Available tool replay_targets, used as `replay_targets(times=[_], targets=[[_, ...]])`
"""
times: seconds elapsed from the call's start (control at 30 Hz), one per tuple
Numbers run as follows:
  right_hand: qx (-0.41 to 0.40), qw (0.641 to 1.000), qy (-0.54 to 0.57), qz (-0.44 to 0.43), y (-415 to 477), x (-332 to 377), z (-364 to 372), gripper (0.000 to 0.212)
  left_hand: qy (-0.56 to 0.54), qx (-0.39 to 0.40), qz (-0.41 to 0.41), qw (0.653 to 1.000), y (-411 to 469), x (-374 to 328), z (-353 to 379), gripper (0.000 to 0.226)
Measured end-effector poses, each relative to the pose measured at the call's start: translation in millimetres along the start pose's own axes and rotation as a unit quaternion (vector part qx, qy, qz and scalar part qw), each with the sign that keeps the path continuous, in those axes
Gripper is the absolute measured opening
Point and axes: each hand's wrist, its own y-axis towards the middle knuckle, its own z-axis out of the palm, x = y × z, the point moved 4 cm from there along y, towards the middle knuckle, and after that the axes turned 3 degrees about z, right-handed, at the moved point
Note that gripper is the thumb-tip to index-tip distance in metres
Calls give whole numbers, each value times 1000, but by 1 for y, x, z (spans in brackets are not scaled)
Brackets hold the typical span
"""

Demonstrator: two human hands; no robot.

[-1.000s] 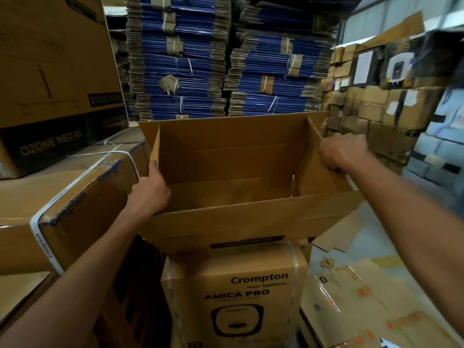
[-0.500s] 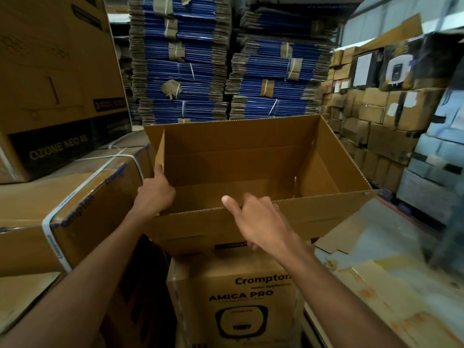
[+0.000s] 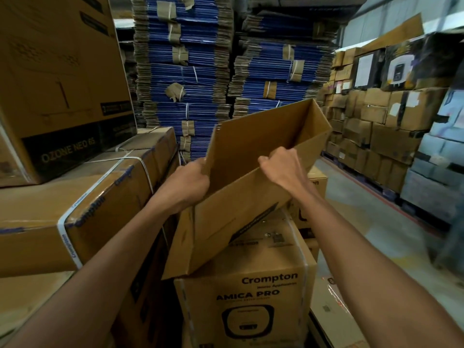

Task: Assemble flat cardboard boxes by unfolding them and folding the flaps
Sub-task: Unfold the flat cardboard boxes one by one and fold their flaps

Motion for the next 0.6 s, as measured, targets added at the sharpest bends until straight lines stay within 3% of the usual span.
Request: replay_targets(times=[0.07,0.2,0.33,0.4,0.5,0.6], targets=[[-1,1000,-1,-17,10,10,-6,42,-21,52,18,998,0,-19,6,23],[26,1000,4,-6,22,27,-3,40,-60,131,17,989,12,-36,22,35],[106,982,123,97,14,27,10,79,-120,160,-6,980,23,-34,34,29],[129,976,136,112,13,25,18,73,-160,156,-7,975,18,-30,41,37],[118,978,137,103,16,22,21,45,-248,202,3,947,4,-15,60,83],[111,982,132,83,17,17,23,30,-257,271,94,923,-21,-4,80,103]])
